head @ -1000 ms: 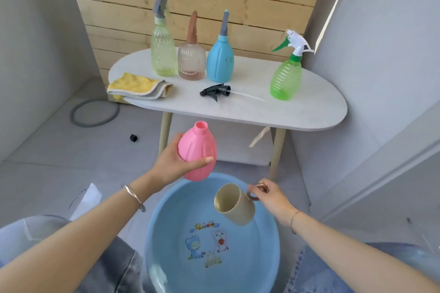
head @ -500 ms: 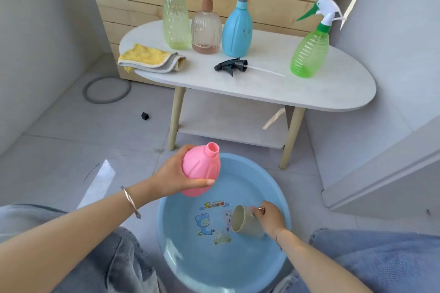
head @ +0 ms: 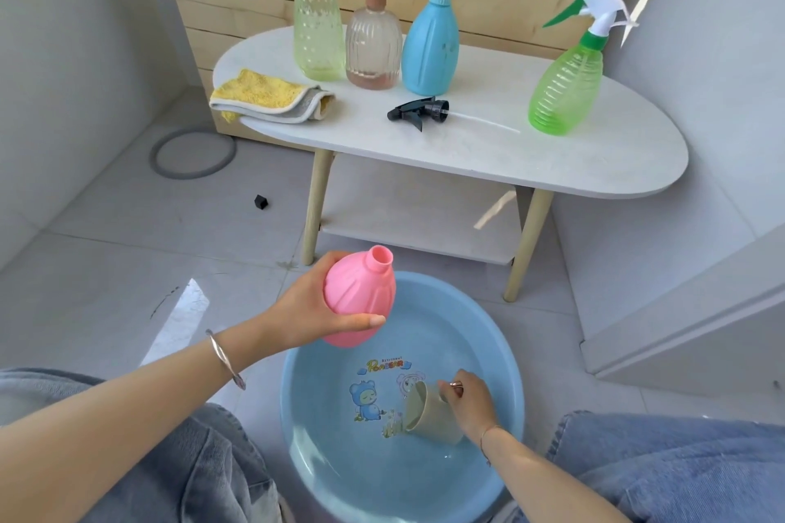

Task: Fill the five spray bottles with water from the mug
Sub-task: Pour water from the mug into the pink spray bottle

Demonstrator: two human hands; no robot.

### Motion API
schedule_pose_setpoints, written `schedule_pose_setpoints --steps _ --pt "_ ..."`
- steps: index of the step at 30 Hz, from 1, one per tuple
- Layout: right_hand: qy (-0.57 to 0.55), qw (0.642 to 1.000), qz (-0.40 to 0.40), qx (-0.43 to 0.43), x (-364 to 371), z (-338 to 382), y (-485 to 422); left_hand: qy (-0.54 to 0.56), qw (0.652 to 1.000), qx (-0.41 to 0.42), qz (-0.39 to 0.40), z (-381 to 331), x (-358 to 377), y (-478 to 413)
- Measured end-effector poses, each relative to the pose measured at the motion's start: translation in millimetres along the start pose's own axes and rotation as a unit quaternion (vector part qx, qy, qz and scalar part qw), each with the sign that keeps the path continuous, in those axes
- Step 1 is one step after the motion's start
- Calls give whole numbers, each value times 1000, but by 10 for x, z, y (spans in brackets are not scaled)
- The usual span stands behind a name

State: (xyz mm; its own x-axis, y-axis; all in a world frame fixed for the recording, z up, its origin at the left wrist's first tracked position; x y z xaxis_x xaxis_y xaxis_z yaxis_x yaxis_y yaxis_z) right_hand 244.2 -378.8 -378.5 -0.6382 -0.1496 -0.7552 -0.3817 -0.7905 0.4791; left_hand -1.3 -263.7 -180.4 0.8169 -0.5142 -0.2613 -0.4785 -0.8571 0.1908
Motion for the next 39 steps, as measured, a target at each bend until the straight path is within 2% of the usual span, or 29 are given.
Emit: schedule_pose_setpoints --steps 6,14,20,25,29,32,39 --pt "-115 992 8 43 -62 12 116 1 1000 -5 -10 -27 -14 -20" --pt "-283 958 -31 31 -504 336 195 32 998 -2 -53 -138 -10 -87" --pt "-389 920 -45 -32 -1311 725 326 75 992 14 -99 -285 -36 -148" --pt "-392 908 -85 -116 -2069 999 503 113 986 27 -116 -346 -77 -183" --pt "-428 881 -102 -172 -2545 1242 703 112 987 22 -109 -354 -42 -188" --pt "-460 856 -116 -205 -2732 1334 808 97 990 9 -99 -344 -7 -166" --pt "-494 835 -107 -219 -2803 1429 912 64 995 41 -59 -362 31 -115"
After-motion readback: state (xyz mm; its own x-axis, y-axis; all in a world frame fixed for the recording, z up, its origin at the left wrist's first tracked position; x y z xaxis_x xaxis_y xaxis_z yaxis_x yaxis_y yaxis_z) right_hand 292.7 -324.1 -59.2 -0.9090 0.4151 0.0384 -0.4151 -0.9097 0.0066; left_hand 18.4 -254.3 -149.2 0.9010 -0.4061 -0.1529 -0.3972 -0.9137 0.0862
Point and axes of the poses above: each hand's wrist, its own y-axis away from the middle knuckle, its own x-axis out of the palm, z = x × y, the point moved 4 cm from there along -y, towards the middle knuckle, and after that the axes turned 7 degrees about y, right-handed, at the moved point
